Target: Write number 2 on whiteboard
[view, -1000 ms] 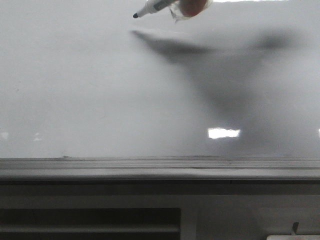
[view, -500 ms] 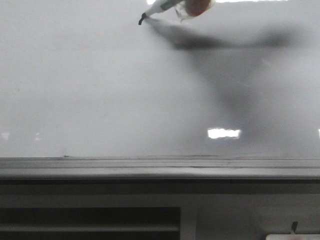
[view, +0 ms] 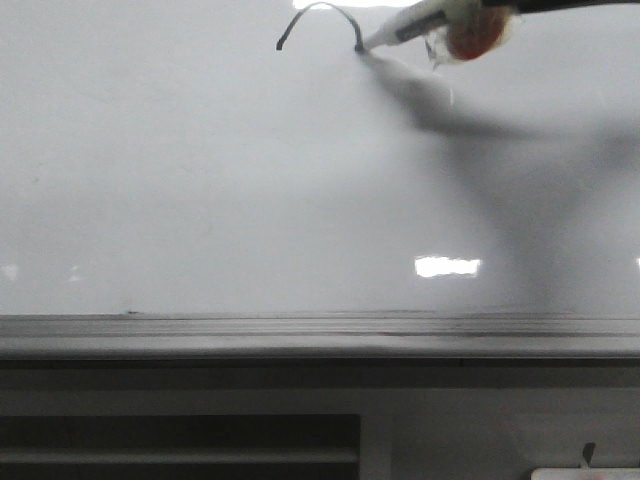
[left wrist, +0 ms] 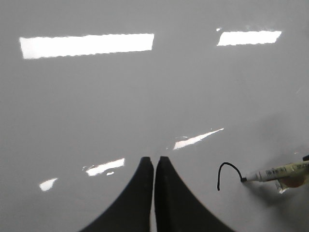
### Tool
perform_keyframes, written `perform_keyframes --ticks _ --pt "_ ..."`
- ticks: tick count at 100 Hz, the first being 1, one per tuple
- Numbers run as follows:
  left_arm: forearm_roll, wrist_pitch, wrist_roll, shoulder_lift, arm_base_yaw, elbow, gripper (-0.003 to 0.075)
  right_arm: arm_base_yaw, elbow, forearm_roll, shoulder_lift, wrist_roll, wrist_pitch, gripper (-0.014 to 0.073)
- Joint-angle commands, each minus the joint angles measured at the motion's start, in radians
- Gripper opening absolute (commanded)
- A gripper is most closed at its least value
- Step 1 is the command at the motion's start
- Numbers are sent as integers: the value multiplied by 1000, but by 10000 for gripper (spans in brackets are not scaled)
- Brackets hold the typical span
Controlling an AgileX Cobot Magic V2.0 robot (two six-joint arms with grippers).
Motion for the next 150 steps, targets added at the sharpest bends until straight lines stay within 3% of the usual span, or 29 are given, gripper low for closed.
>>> perform_keyframes --ticks 1,37,59,78,96,132,150 --pt "0 -54 -9 5 3 -26 -20 -10 -6 20 8 -1 10 -62" --pt "0 -54 -9 5 3 -26 -20 -6 -6 20 88 1 88 -62" --pt "0 -54 -9 5 3 -26 -20 -6 72 20 -25 35 -9 -62" --pt "0 -54 -9 5 3 -26 -20 -6 122 30 -133 43 -1 -62" --pt "0 -52 -9 5 3 -26 -20 -6 61 38 -182 43 186 -62" --pt "-8 -15 -9 5 3 -33 -20 -6 -111 36 -198 43 171 -62" --pt "-8 72 -9 5 3 -60 -19 -6 -129 35 -183 70 198 -62"
